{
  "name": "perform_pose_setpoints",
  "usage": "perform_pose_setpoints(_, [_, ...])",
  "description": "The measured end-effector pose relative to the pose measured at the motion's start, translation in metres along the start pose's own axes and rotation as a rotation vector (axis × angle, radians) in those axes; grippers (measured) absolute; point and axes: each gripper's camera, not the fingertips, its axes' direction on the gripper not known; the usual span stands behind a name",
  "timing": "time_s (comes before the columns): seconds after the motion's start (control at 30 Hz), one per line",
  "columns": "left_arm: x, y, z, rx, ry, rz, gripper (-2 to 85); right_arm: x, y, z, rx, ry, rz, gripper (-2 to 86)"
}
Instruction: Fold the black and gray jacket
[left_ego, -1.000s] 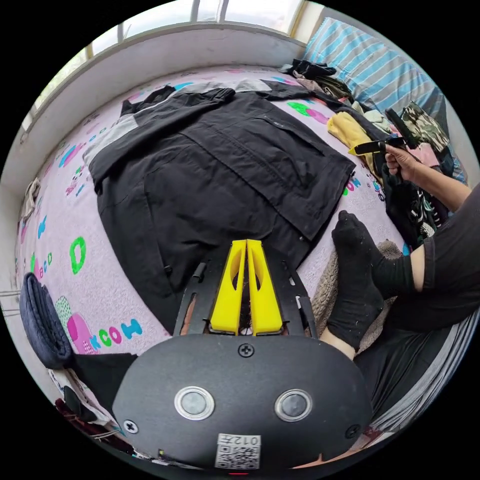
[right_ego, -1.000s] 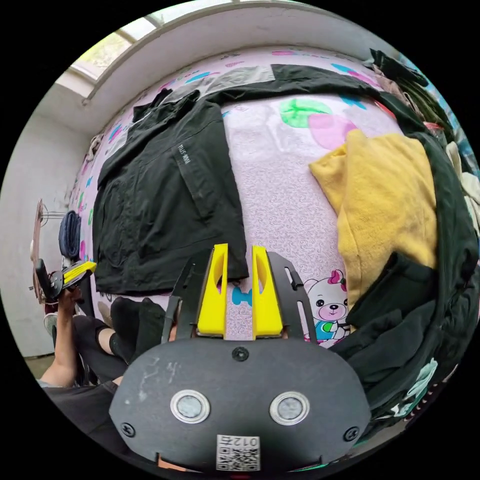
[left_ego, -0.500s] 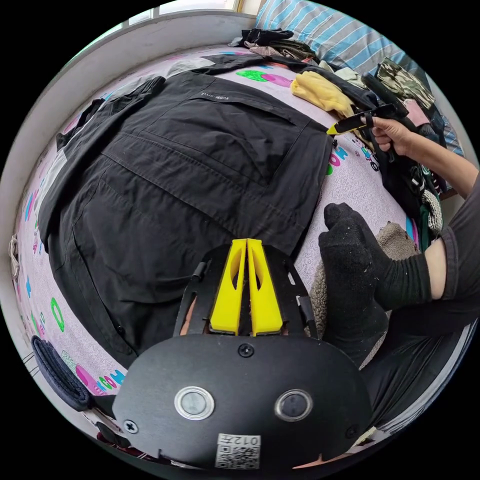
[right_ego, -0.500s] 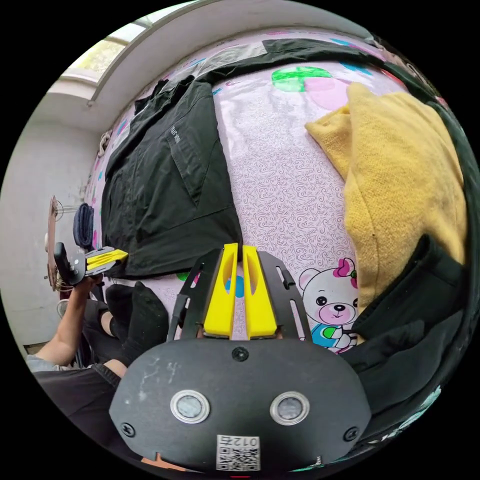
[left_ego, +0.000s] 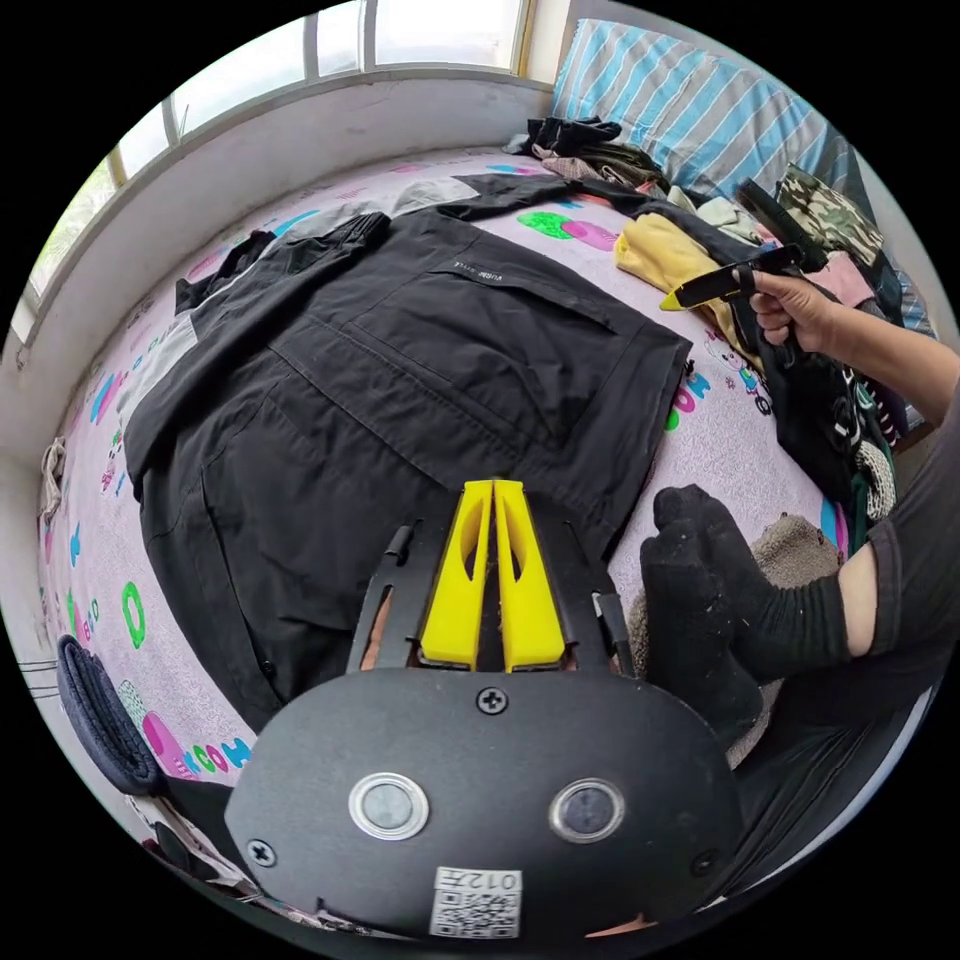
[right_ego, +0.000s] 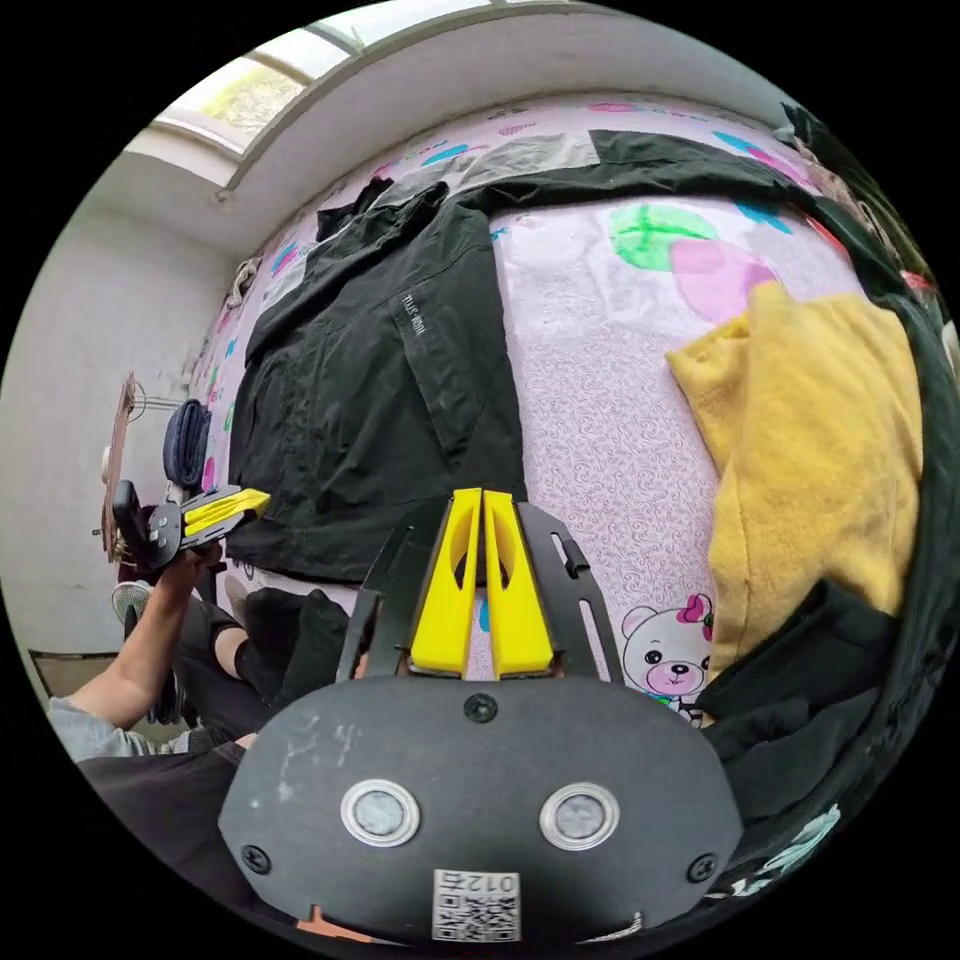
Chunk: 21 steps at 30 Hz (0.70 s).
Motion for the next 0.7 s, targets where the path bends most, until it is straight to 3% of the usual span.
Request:
perform_pose_setpoints(0.27, [0.004, -0.016, 0.028, -0.108, 0.005, 0.007, 0.6, -0.125, -0.013, 0.069, -0.184, 0.276, -0.254, -0.8])
perform_pose_setpoints(0.53, [0.002, -0.001, 0.027, -0.064, 0.024, -0.065, 0.3, -0.192, 0.003, 0.066, -0.184, 0.35, -0.353, -0.8])
perform_pose_setpoints(0.7, [-0.002, -0.003, 0.023, -0.071, 0.058, -0.09, 0.3, -0.215, -0.002, 0.053, -0.208, 0.334, -0.265, -0.8])
